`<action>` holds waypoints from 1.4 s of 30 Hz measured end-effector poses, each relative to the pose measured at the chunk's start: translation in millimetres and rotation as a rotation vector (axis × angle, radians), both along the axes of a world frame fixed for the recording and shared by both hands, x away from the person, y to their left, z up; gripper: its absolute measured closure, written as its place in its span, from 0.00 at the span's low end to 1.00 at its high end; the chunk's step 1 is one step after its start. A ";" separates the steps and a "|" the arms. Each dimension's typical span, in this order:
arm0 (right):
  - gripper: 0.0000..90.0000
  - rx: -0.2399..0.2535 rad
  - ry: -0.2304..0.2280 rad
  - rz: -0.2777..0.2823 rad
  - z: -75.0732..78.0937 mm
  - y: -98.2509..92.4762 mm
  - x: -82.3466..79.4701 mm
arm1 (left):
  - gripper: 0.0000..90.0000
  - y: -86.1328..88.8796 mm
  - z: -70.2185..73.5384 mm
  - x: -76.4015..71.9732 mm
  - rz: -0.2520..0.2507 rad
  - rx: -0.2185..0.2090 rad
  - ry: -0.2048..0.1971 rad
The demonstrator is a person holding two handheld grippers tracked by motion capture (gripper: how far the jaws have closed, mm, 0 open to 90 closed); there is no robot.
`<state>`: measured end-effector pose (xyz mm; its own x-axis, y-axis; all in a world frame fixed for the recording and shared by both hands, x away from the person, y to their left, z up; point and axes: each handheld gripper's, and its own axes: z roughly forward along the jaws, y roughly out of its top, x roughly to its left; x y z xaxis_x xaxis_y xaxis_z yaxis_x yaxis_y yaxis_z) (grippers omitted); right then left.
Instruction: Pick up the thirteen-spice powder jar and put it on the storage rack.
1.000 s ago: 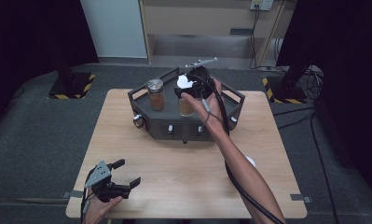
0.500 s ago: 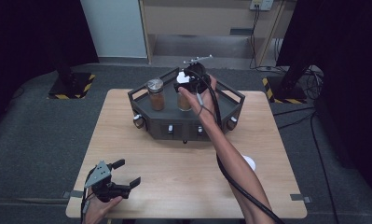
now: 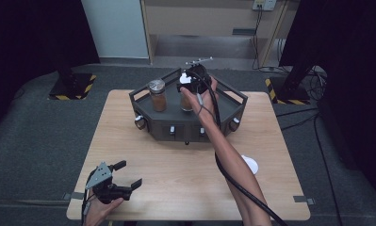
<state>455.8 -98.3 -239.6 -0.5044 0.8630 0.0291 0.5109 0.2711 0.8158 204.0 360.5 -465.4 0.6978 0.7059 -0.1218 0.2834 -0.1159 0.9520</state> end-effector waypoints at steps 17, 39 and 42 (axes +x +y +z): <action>0.34 -0.002 0.001 -0.010 -9.8 3.9 4.6 | 0.01 0.2 -0.7 0.1 0.001 -0.005 0.000; 0.12 0.062 -0.075 0.029 25.9 -20.4 -21.4 | 0.01 -0.8 0.2 0.2 -0.003 0.005 -0.003; 0.12 0.071 -0.087 0.045 35.1 -30.6 -28.1 | 0.01 -1.2 0.1 0.2 -0.003 0.006 -0.003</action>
<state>427.8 -128.9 -204.5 -0.5460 0.8366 0.0438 0.4258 0.2321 0.8745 204.2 359.3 -465.3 0.7004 0.7043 -0.1157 0.2800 -0.1220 0.9522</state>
